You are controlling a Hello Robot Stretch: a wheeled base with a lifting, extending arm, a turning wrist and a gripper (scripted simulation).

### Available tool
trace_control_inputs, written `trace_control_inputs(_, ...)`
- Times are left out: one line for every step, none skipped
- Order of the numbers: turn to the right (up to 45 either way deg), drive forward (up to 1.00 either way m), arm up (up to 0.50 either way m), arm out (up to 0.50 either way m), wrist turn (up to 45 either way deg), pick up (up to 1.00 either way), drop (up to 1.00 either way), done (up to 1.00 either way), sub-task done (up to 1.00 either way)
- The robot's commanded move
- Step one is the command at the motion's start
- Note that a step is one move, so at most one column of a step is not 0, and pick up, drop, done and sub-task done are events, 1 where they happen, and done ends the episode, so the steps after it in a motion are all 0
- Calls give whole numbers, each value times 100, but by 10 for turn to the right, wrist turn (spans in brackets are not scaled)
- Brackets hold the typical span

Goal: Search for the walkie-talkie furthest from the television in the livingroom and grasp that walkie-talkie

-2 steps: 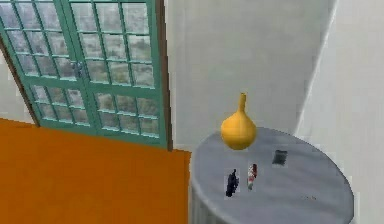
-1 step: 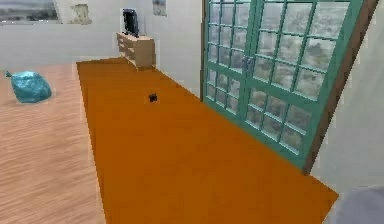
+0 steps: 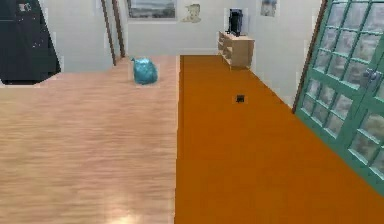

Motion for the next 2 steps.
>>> trace_control_inputs(-30, 0, 0, 0, 0, 0, 0, 0, 0)
trace_control_inputs(450, 0, 0, 0, 0, 0, 0, 0, 0)
